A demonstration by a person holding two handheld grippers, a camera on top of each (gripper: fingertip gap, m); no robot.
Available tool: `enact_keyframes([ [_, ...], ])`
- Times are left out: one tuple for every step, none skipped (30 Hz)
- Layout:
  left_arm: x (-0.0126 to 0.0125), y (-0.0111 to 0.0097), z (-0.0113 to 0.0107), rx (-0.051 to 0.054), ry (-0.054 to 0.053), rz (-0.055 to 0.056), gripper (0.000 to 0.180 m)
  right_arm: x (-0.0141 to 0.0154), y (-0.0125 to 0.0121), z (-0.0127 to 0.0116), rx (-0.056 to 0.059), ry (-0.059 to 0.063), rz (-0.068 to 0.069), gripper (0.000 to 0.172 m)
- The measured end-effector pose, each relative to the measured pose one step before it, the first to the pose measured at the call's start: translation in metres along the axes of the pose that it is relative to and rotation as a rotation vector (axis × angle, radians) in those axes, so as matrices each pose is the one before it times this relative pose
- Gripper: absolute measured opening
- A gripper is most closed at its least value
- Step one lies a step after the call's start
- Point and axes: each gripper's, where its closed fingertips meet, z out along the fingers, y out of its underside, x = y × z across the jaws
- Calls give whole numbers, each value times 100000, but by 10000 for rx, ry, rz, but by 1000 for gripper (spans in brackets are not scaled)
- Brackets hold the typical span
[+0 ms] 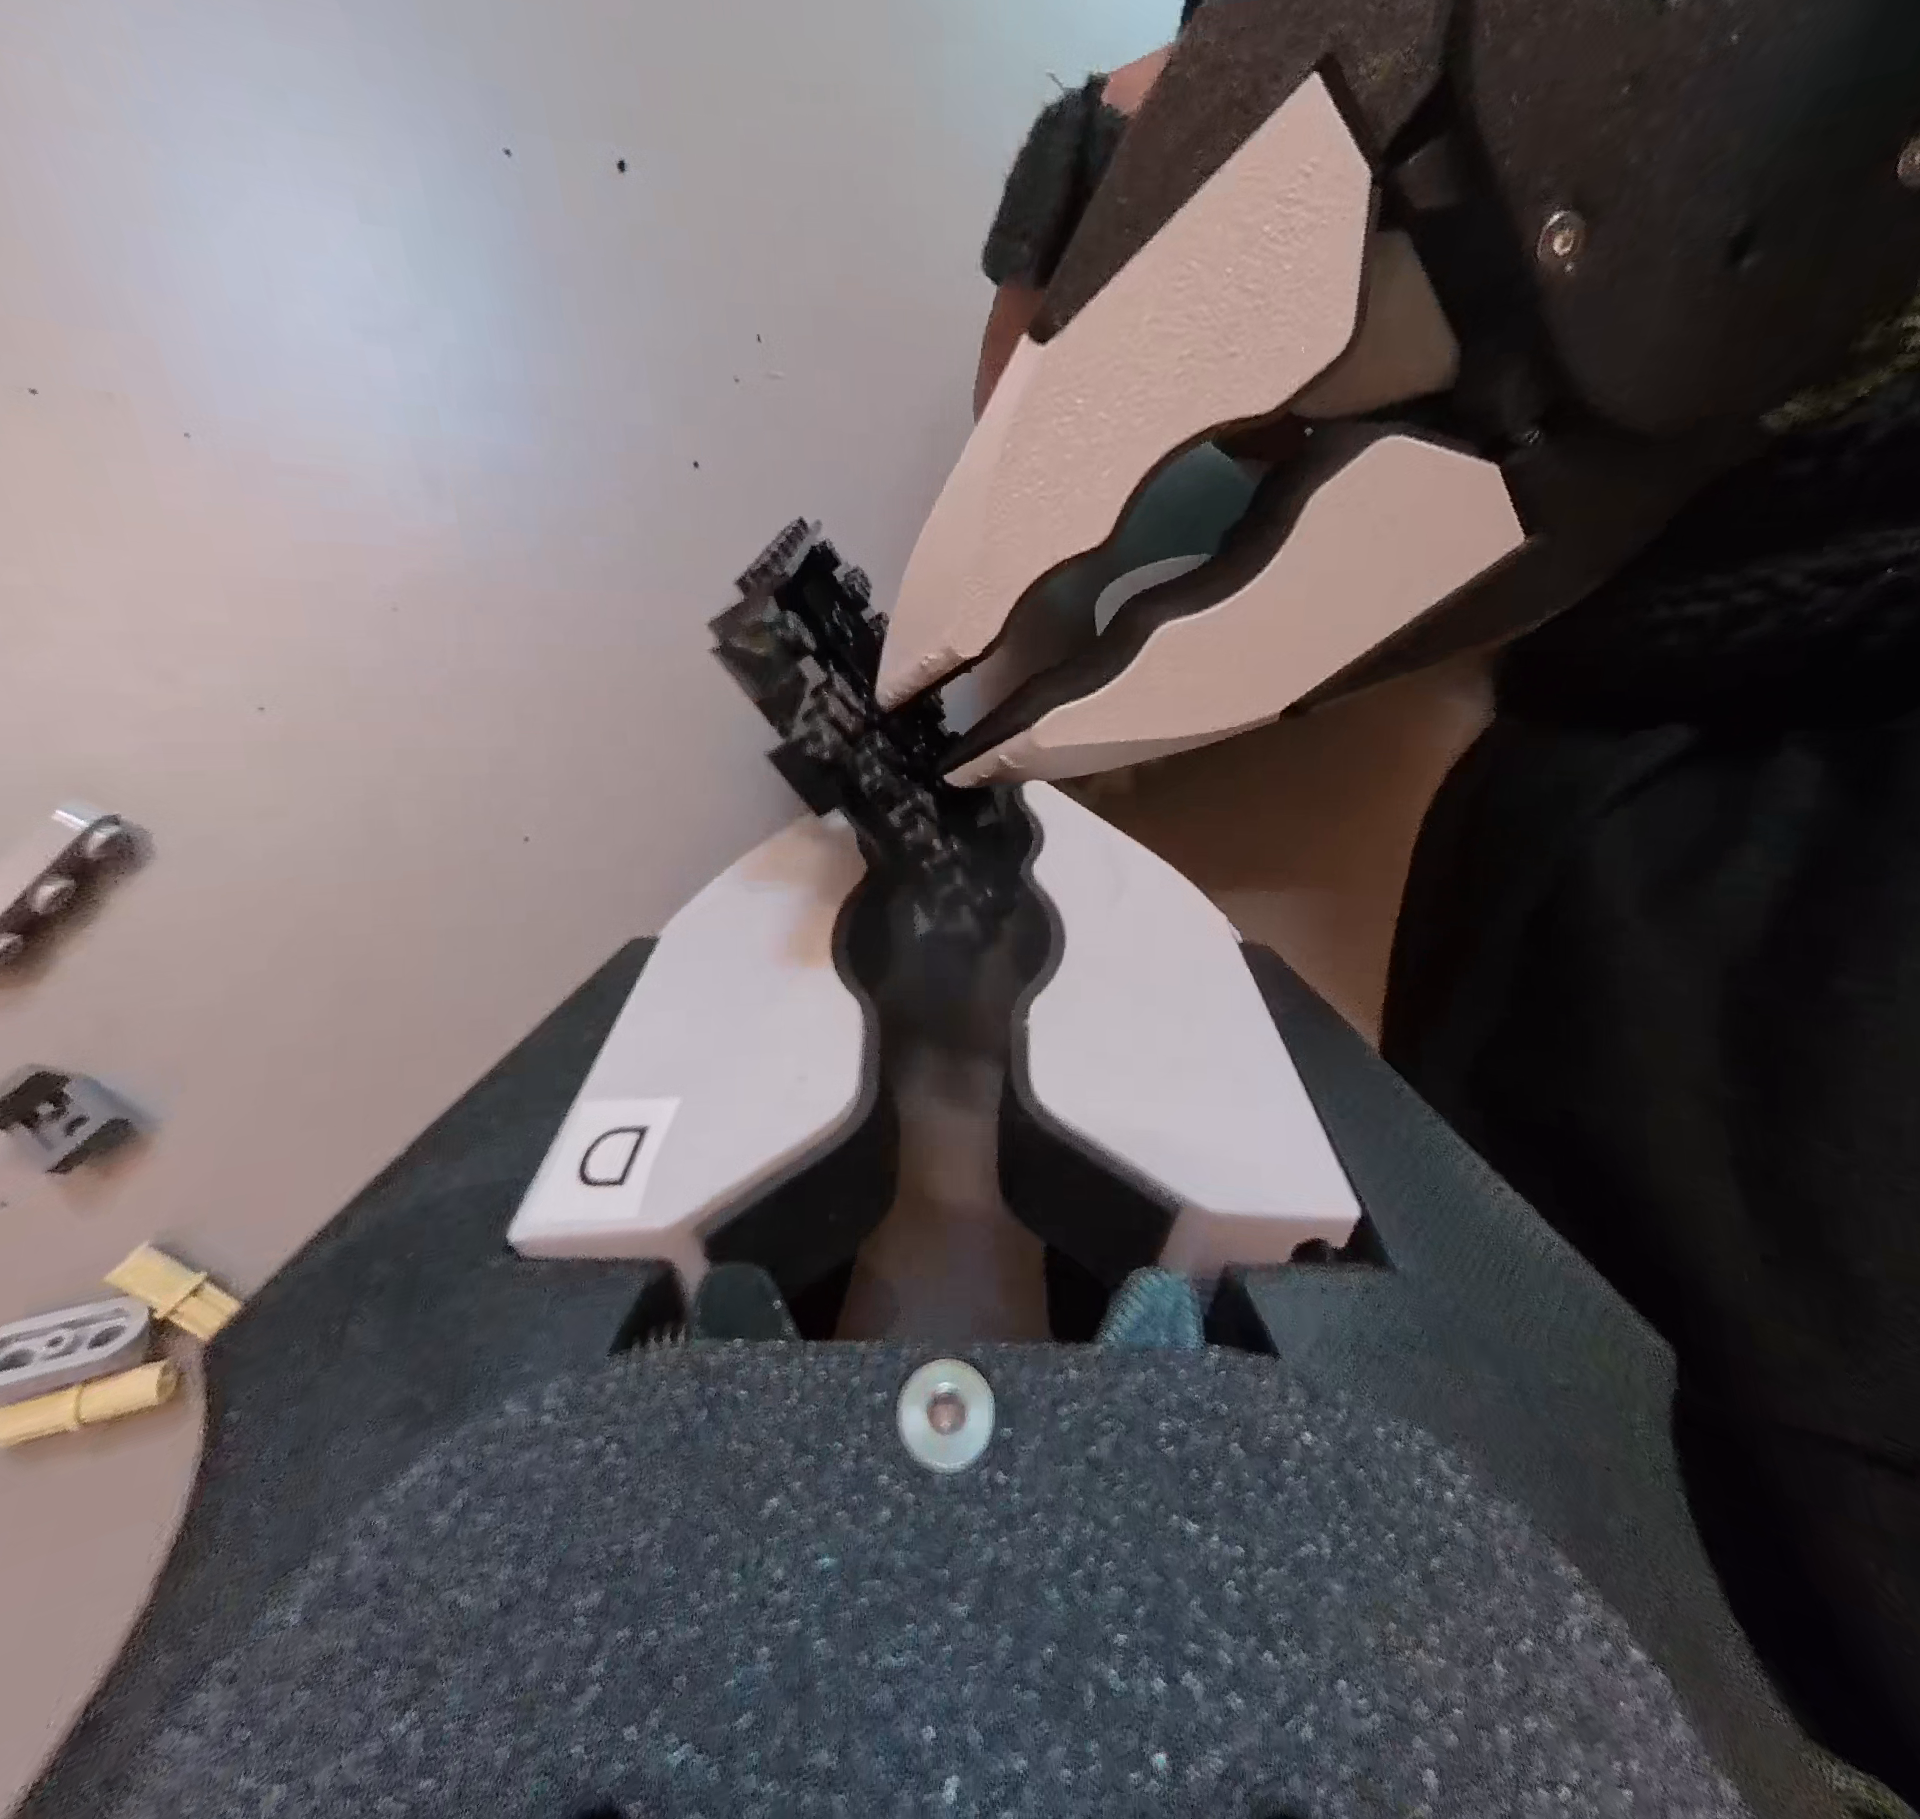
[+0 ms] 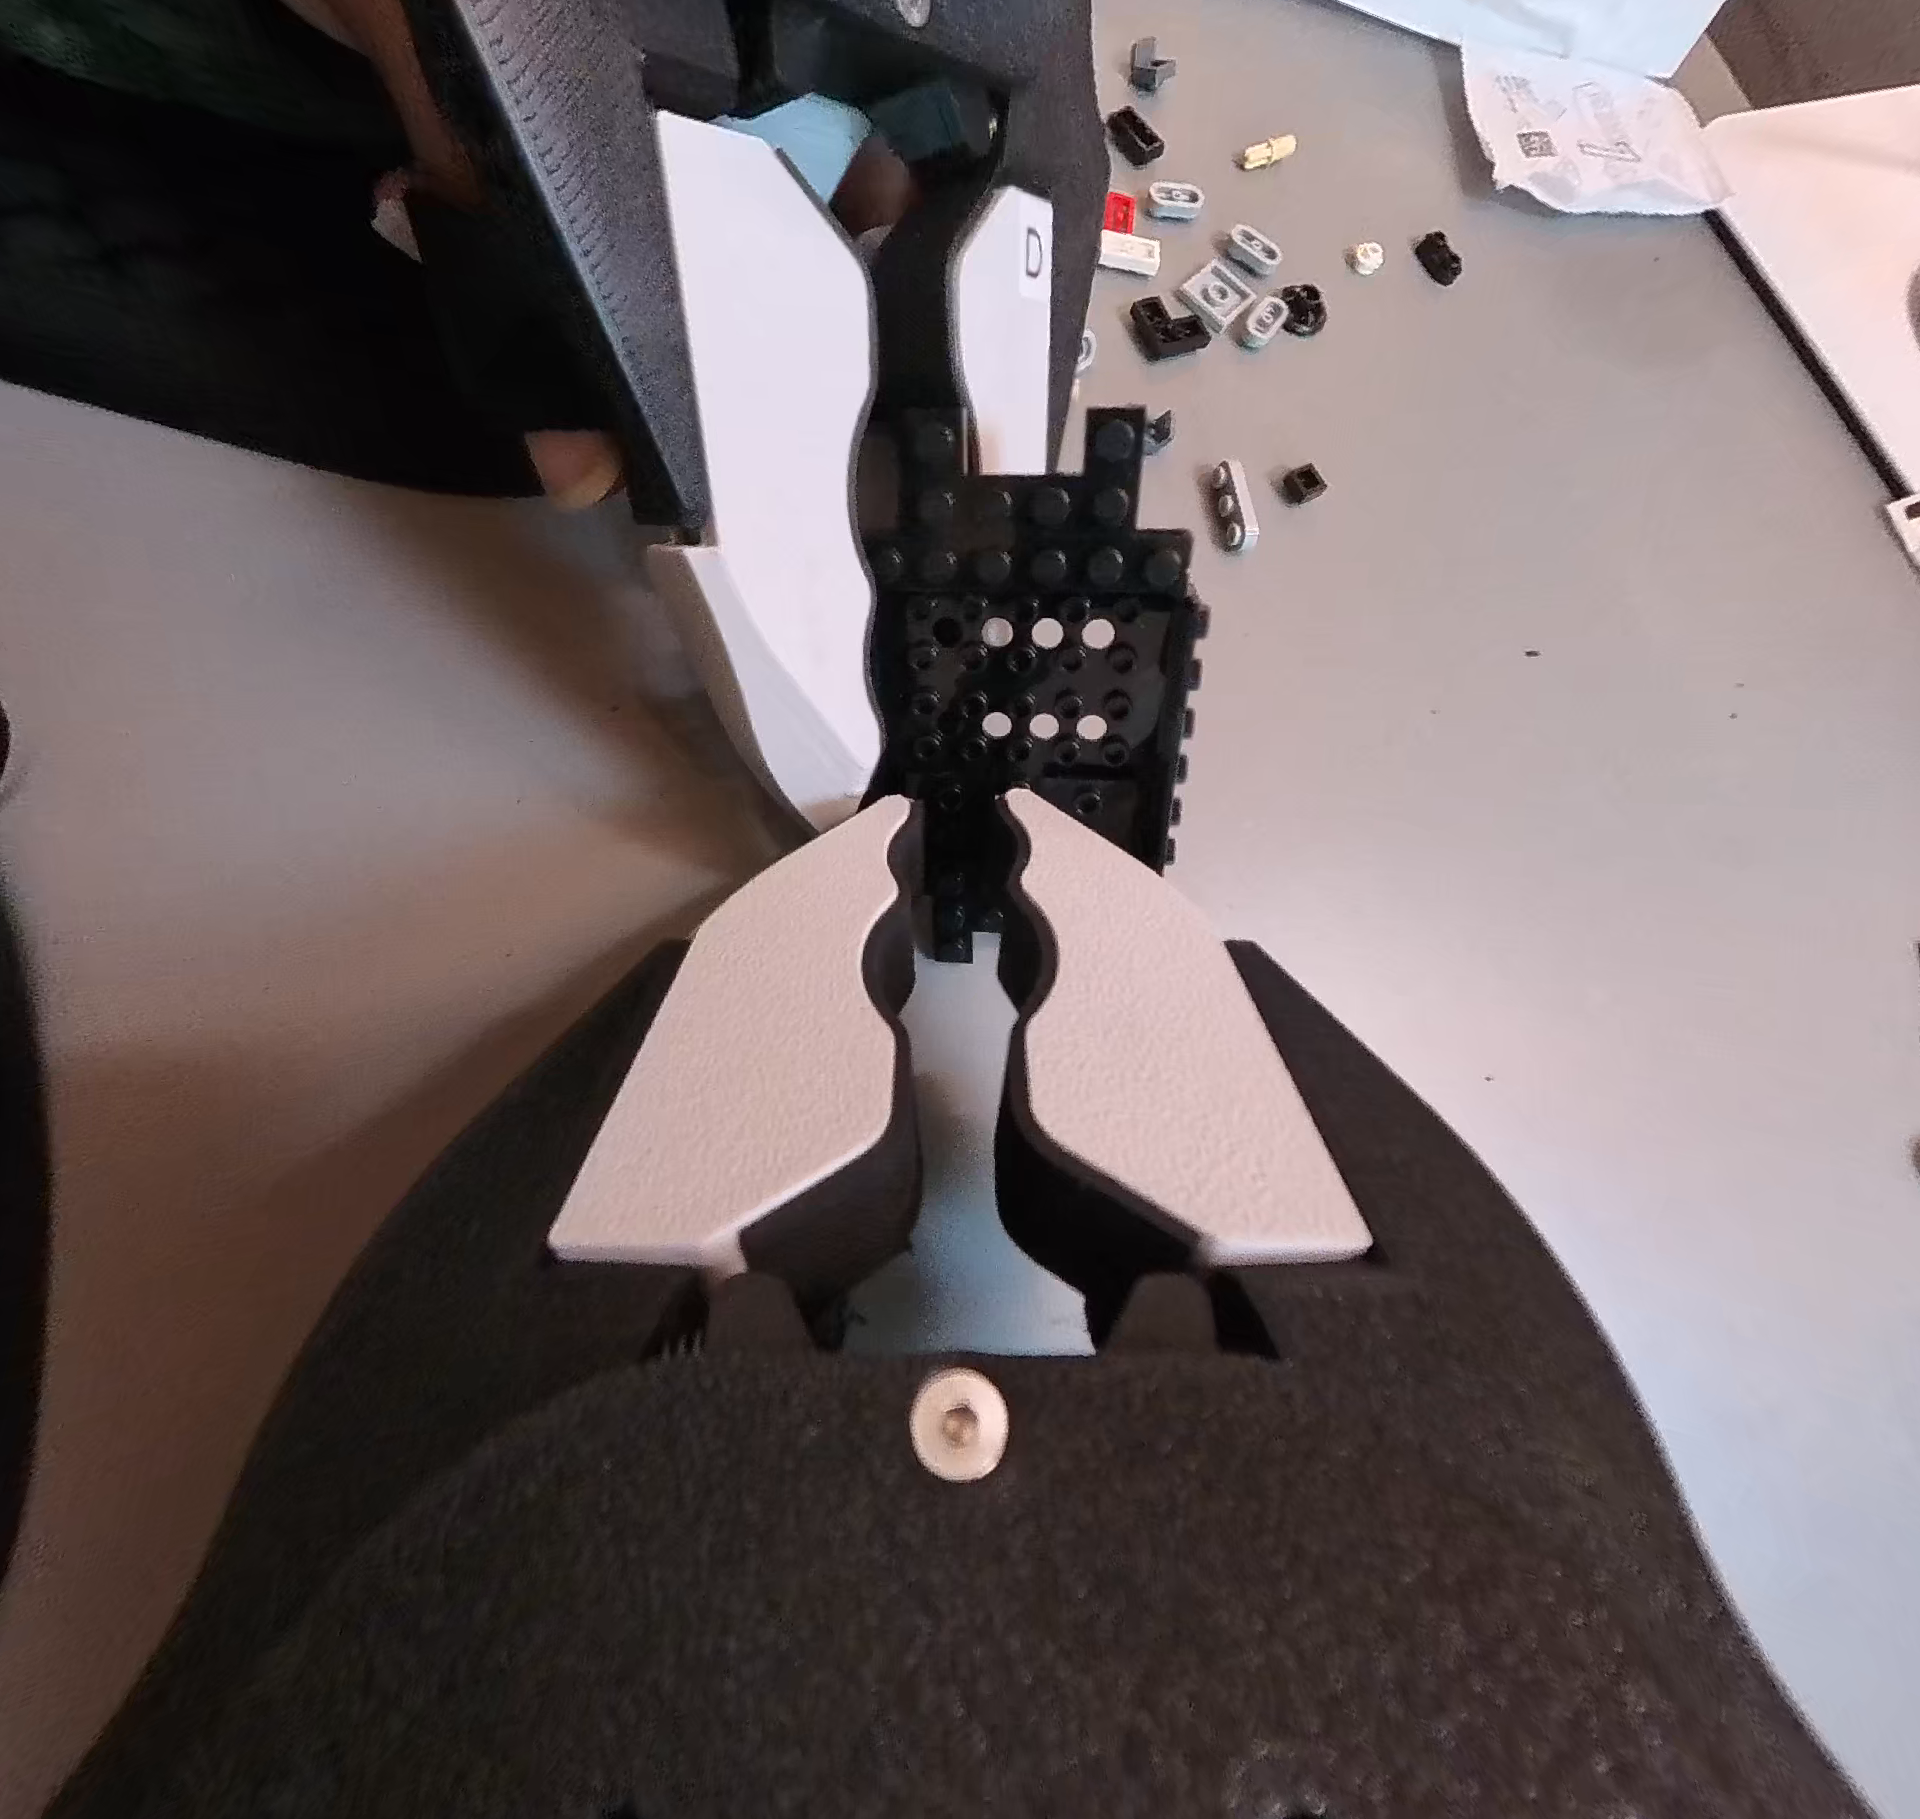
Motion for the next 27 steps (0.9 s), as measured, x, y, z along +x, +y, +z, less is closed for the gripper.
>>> enact_keyframes([
  [-28,21,-2,-6,-15,-51,18,53,-10,9,-14,87,-60,10],
  [-29,-4,-6,3,-29,-28,18,57,-24,7,7,100,-47,10],
  [-3,-20,-5,10,-21,-10,17,64,-42,1,5,101,-102,9],
  [6,-16,5,8,-4,-27,17,22,-12,-4,-23,87,-150,9],
  [18,-29,-5,21,-6,-17,17,21,-13,-7,-24,97,-189,9],
  [0,-20,9,14,-35,23,17,44,-59,-17,-3,109,-171,9],
  [-36,-44,-21,22,-57,31,17,59,-47,6,-19,115,-126,9],
  [-26,15,-17,-8,-31,28,17,31,-21,16,-12,61,-81,9],
  [-22,-5,-10,8,-3,3,17,33,-13,22,5,4,-3,9],
  [-12,-19,-10,14,-10,19,17,18,-10,20,31,-31,70,8],
  [5,18,2,-2,-15,34,17,1,-9,-1,46,-44,42,8],
  [-9,-10,-1,15,-23,31,17,8,-6,0,53,-5,-16,8],
  [-29,-47,-18,42,-36,22,17,12,-14,-1,63,54,-77,8],
  [-42,-25,-8,33,-59,54,16,9,-7,9,61,39,-137,8],
  [-45,-15,13,21,-67,63,16,-5,5,7,56,-45,0,8],
  [34,8,-8,3,0,58,16,-55,2,-17,100,-187,139,8],
  [56,21,6,-6,23,50,17,-81,10,-20,127,-252,212,8],
  [18,9,19,-4,-32,77,17,-44,20,-16,145,-230,229,8],
  [-13,-5,18,3,-74,95,17,-15,15,-7,123,-175,172,8],
  [-4,8,9,-4,-38,79,17,-12,10,-6,84,-141,97,7],
  [43,43,17,-16,29,39,17,-42,22,-10,83,-165,110,7],
  [20,-5,19,15,1,27,17,-108,-10,-68,161,-270,172,7],
  [-403,-112,50,74,-350,97,12,-857,-331,-151,406,-840,137,0],
  [-646,746,308,-526,-570,492,12,-1038,134,321,47,-709,431,0],
  [-525,508,378,-342,-454,260,12,-908,143,525,-36,-313,-217,0],
  [-69,5,-51,1,-16,-19,12,136,146,114,-188,340,-621,0],
  [95,-599,-397,455,300,-344,12,257,-490,-425,376,44,51,0],
])
